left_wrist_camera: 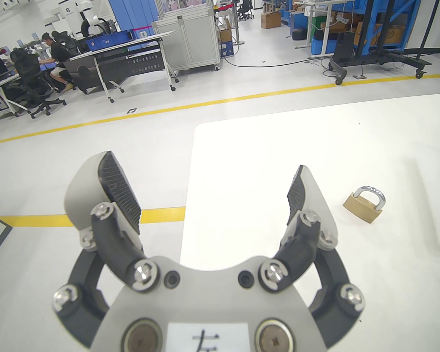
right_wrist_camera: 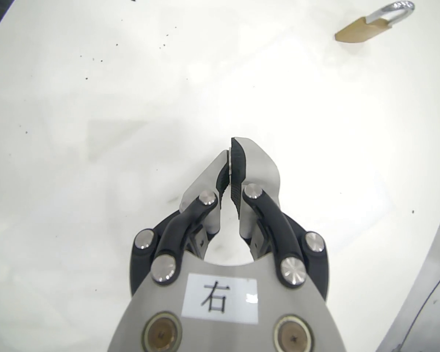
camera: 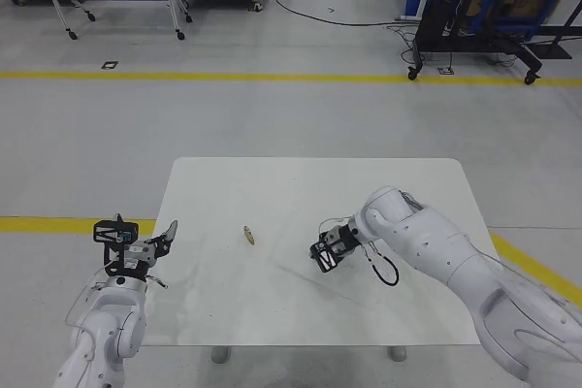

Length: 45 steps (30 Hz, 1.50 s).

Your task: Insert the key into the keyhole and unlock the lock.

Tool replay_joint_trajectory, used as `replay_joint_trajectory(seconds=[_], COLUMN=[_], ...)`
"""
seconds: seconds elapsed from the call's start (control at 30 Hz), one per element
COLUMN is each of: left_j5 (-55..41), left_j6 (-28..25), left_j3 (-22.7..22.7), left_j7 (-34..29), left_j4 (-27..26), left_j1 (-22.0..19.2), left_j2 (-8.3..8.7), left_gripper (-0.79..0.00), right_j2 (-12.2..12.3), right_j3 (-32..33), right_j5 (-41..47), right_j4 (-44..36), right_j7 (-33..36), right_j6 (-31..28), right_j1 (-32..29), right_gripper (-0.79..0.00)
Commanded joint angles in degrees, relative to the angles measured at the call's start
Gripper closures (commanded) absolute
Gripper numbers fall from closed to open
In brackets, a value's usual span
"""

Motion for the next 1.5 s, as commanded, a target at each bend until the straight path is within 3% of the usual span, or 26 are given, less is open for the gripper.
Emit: replay_joint_trajectory(seconds=[0.0, 0.23, 0.7, 0.8, 1.1, 1.23, 1.47], left_j5=[0.00, 0.00, 0.80, 6.23, 14.49, 20.12, 24.13], left_j6=[0.00, 0.00, -0.45, -3.46, -22.73, -26.12, -26.12], left_j3=[0.00, 0.00, 0.07, 1.35, 7.82, 11.50, 16.70], left_j7=[0.00, 0.00, 0.00, -0.64, -4.57, -5.60, -5.95], left_j4=[0.00, 0.00, -0.55, -3.10, -9.71, -9.58, -6.99], left_j1=[0.00, 0.00, -0.18, 0.22, 1.14, 0.24, -1.77], left_j2=[0.00, 0.00, 0.02, 0.26, 1.12, 1.28, 1.02], left_gripper=[-0.785, -0.785, -0.785, -0.785, -0.785, -0.785, -0.785], right_j2=[-0.40, -2.56, -3.06, -3.06, -2.33, -1.99, -1.52], right_j3=[-2.62, -10.35, -11.23, -11.23, -10.72, -10.83, -11.45], right_j5=[-3.47, -8.61, -8.20, -8.20, -6.51, -6.47, -6.95], right_j4=[-0.05, 3.99, 5.07, 5.07, 4.53, 4.15, 3.84], right_j7=[-3.47, -11.84, -12.21, -12.21, -11.91, -12.68, -14.26], right_j6=[1.16, 6.42, 6.79, 6.79, 10.54, 11.22, 11.98], right_j1=[1.43, 5.07, 5.55, 5.55, 4.34, 4.48, 4.64], right_gripper=[0.000, 0.000, 0.000, 0.000, 0.000, 0.000, 0.000])
